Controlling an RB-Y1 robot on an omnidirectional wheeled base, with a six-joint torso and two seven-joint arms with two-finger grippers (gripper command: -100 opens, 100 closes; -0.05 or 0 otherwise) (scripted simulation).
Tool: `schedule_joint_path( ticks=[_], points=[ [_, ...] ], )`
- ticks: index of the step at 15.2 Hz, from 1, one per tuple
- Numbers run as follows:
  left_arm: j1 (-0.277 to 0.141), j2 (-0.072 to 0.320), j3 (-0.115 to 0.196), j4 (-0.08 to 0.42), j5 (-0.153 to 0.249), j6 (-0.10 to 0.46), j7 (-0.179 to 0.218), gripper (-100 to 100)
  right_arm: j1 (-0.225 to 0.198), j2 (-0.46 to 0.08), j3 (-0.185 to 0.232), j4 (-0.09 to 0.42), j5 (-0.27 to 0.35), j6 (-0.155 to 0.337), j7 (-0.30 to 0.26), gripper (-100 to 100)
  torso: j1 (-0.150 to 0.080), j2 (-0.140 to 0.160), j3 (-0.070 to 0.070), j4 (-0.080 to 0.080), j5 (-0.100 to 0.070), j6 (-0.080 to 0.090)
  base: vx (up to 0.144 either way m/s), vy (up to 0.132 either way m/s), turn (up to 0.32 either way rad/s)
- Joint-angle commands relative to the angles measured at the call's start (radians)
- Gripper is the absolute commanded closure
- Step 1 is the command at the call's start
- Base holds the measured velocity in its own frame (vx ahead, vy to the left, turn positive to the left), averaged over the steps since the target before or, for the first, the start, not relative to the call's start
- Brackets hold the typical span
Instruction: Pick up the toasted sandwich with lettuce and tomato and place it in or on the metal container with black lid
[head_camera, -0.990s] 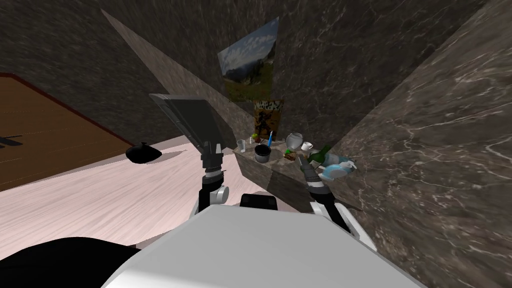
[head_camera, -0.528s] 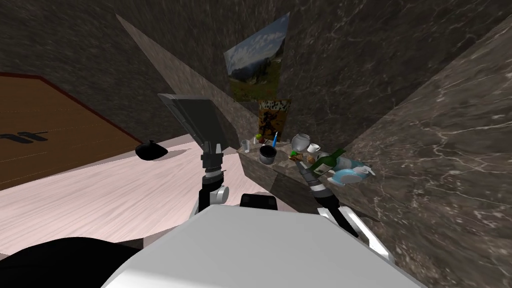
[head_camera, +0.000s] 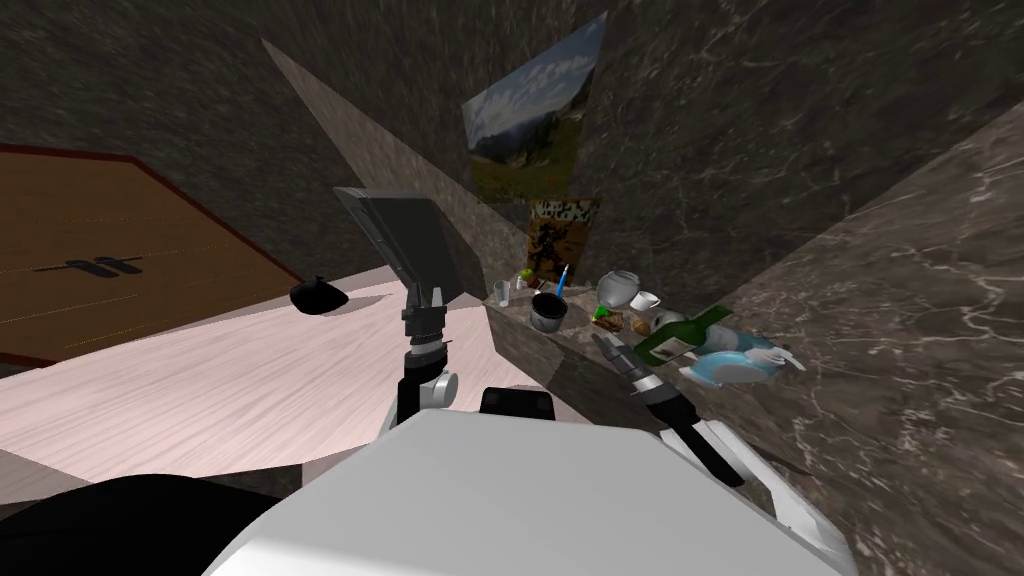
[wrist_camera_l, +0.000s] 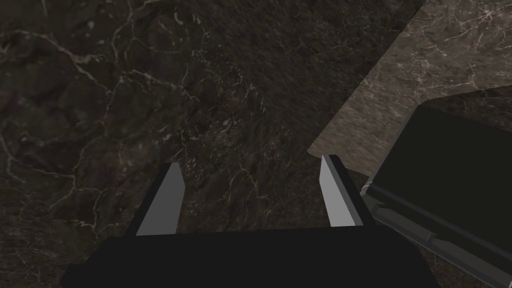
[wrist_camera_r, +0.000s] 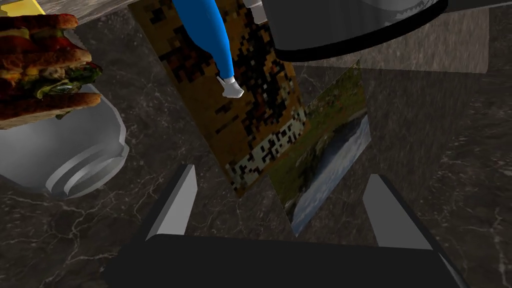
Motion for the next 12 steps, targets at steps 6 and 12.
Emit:
schedule_joint_path(
  ticks=[6,12],
  points=[
    [0.000,0.000,0.000,0.000,0.000,0.000,0.000,0,0.014,-0.126,-0.021,0.111,0.093,0.017,0.075,-100,0.001,0.000,0.000,0.000,0.000,0.000,0.032,0.077,0.083],
    [0.000,0.000,0.000,0.000,0.000,0.000,0.000,0,0.032,-0.245,-0.041,0.209,0.182,0.044,0.144,-100,0.002,-0.001,-0.001,0.000,0.000,0.000,0.042,0.091,0.091]
  ],
)
